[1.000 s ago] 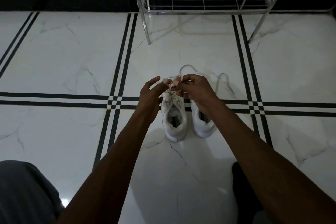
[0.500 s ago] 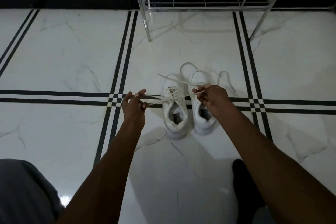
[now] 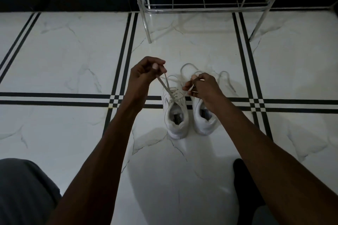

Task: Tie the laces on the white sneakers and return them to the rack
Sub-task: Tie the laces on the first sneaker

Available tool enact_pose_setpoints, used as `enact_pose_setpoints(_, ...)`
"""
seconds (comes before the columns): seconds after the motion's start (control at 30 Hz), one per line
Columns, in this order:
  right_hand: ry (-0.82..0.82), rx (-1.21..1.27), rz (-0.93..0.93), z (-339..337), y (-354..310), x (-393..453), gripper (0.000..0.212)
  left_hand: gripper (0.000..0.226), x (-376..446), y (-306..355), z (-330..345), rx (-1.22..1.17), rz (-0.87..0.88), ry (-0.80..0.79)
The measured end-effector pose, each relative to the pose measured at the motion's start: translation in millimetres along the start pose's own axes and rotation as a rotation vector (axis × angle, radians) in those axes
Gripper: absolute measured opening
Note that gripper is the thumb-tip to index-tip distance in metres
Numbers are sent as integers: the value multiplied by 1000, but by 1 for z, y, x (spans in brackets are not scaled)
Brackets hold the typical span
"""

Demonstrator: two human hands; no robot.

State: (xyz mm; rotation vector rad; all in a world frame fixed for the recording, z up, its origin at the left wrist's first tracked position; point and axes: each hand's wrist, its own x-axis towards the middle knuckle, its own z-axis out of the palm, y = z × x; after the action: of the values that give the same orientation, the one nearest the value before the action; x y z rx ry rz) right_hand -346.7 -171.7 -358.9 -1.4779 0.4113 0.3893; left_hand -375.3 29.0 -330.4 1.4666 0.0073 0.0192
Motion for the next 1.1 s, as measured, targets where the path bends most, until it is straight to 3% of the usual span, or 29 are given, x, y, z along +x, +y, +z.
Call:
enact_pose_setpoints(0.17, 94, 26, 10, -2, 6, 3, 13, 28, -5, -11, -27, -186, -56, 310)
enact_pose_setpoints(0.23, 143, 7, 23, -7, 11, 6, 14, 28, -7, -22, -38, -109, -103, 392)
enact_pose_setpoints(0.33, 190, -83, 10, -11, 17, 8, 11, 32, -12, -38, -43, 21, -248, 390)
enact_pose_setpoints(0.43, 275, -355, -95, -16, 21, 6, 17, 46, -16, -56, -38, 358, -482, 327)
enact_pose_setpoints(0.53, 430, -713, -343, -19, 26, 2, 56, 51, -23, -73, -29, 795, -532, 234)
enact_pose_setpoints(0.6, 339, -837, -567, -17, 29, 1, 57, 45, -27, -86, -22, 970, -411, 161)
enact_pose_setpoints(0.67, 64, -997, -691, -14, 35, 2, 40, 43, -29, -93, -12, 993, -368, 119)
enact_pose_setpoints(0.77, -179, -1083, -658, -8, 43, 0, 19, 49, -31, -92, -1, 1059, -378, 124)
enact_pose_setpoints(0.83, -155, -1073, -607, -6, 46, -1, 24, 52, -28, -93, 3, 1098, -306, 73)
enact_pose_setpoints(0.93, -112, -1057, -582, -4, 46, -4, 25, 54, -26, -104, 7, 935, -286, -82)
enact_pose_setpoints(1.1, -111, -1019, -521, -6, 46, 4, 21, 19, -37, -111, 19, 783, -374, 145)
